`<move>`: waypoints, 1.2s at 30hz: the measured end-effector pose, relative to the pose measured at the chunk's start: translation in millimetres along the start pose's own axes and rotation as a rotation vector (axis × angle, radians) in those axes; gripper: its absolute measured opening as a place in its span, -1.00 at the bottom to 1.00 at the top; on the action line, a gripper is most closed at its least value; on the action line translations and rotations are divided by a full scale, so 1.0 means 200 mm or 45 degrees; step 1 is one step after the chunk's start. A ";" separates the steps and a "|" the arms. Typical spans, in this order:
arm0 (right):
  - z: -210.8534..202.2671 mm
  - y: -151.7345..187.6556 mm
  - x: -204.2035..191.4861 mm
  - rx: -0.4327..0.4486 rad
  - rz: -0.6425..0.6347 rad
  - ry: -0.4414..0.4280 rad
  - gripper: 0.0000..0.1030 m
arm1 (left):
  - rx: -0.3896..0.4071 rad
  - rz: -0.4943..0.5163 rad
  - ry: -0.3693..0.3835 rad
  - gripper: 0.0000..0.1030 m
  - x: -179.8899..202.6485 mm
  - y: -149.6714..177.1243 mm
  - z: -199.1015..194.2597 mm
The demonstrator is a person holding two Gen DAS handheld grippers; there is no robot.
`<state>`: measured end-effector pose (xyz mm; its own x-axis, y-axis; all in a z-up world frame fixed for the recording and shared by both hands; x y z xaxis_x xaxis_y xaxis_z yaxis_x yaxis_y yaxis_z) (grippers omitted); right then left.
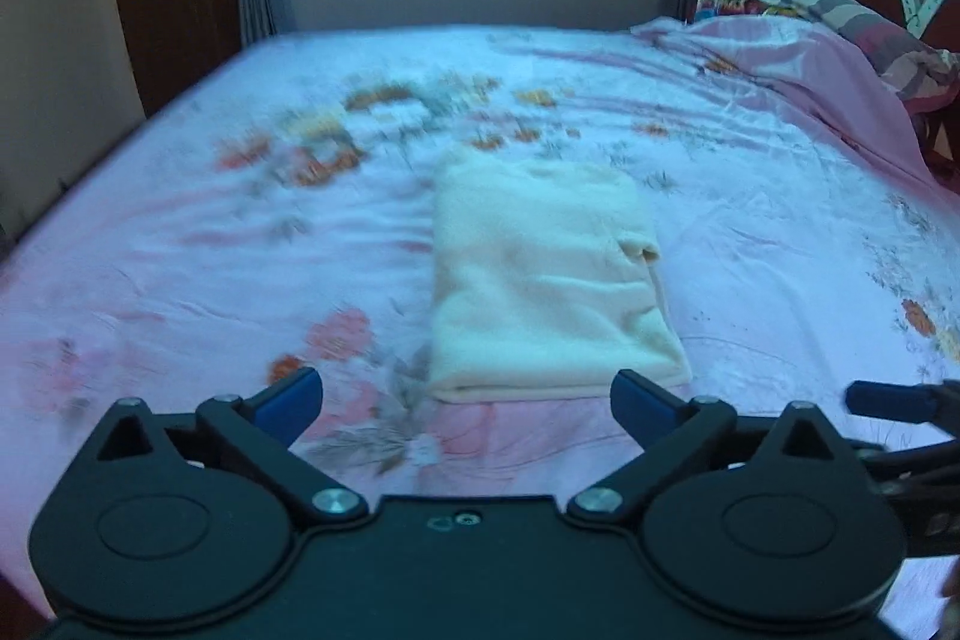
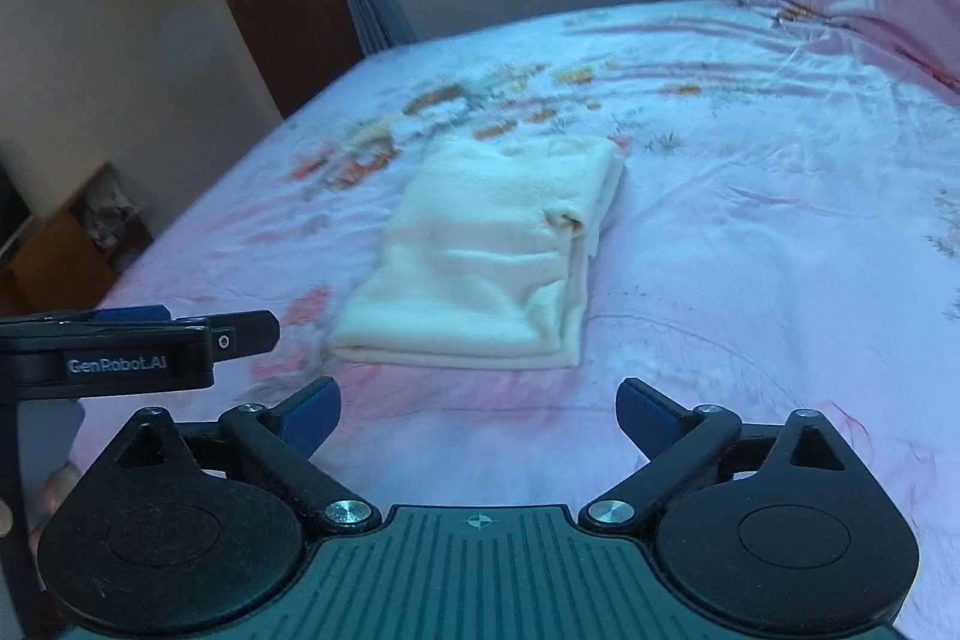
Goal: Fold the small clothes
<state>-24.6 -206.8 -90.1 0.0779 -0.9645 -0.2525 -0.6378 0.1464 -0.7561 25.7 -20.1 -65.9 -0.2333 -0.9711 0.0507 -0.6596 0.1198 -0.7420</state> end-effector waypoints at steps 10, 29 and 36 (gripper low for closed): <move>-0.52 0.04 -0.14 0.202 0.030 0.028 1.00 | 0.163 -0.007 0.008 0.97 0.00 0.04 -0.47; -0.99 0.18 -0.25 0.478 -0.113 0.259 1.00 | 0.200 -0.054 0.015 0.97 0.06 0.24 -0.75; -1.01 0.18 -0.16 0.487 -0.043 0.240 1.00 | 0.193 -0.040 0.006 0.97 0.10 0.26 -0.75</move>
<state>-205.1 -216.2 13.3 -0.0704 -0.9882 -0.1358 -0.3047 0.1509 -0.9404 -119.7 -2.3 -2.7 -0.2182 -0.9727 0.0785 -0.5515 0.0566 -0.8323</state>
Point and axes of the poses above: each gripper's, at about its wrist camera, not at the fingertips, and z roughly the way its jaws point, x to its right, y to its underside, the point moved 5 cm from there along z, roughly the way its jaws point, and after that the axes turned 8 degrees about -z, right-handed, at the moved point
